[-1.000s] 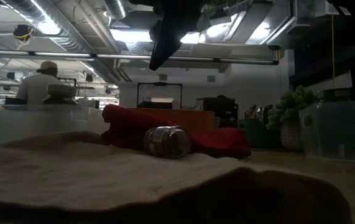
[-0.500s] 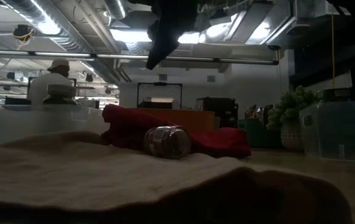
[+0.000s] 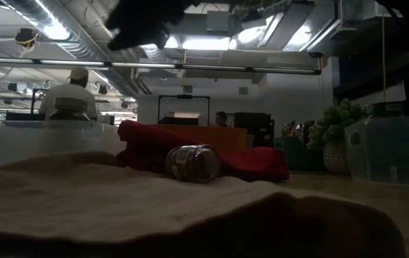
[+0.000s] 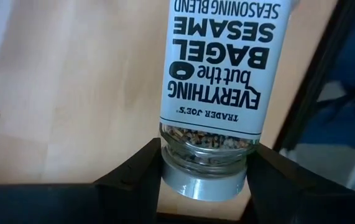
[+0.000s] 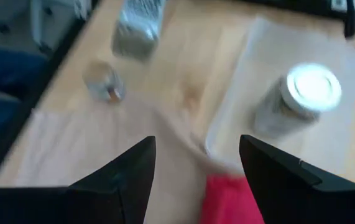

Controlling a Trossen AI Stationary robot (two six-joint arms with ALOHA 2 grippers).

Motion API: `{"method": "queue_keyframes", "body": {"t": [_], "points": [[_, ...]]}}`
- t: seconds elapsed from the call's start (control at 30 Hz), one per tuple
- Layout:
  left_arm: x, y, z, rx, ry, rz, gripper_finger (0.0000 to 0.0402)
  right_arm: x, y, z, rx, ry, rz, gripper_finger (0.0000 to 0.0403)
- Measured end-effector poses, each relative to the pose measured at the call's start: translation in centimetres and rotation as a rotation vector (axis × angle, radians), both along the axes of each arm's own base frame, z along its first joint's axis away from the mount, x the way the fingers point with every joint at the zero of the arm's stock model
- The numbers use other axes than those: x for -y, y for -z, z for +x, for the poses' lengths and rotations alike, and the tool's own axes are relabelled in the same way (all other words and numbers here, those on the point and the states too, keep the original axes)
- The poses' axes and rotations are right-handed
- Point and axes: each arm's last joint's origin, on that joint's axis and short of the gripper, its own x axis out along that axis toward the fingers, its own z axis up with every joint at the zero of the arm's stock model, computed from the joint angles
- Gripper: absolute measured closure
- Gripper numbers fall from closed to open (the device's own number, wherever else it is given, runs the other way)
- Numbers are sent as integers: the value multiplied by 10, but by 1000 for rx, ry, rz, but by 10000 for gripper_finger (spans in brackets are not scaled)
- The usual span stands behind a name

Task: Sort spices by type
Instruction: Put the white seasoning bottle into the left transparent bin

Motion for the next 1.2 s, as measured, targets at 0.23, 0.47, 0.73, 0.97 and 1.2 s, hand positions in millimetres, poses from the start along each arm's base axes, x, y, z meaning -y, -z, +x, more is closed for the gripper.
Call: {"method": "queue_keyframes", "body": {"t": [0.23, 0.47, 0.73, 0.97, 1.2], "points": [[-20, -11, 12, 60, -81, -18, 224, -2, -9, 9, 118, 13, 58, 171], [-35, -11, 28, 101, -162, 11, 221, -3, -14, 12, 157, 27, 133, 171], [-46, -16, 49, 230, -246, -28, 219, -3, -12, 11, 77, 132, 254, 171], [-51, -18, 55, 263, -225, -20, 218, -3, -11, 10, 46, 172, 290, 171], [-51, -18, 55, 268, -209, -15, 218, -3, -10, 10, 40, 175, 292, 168]]}}
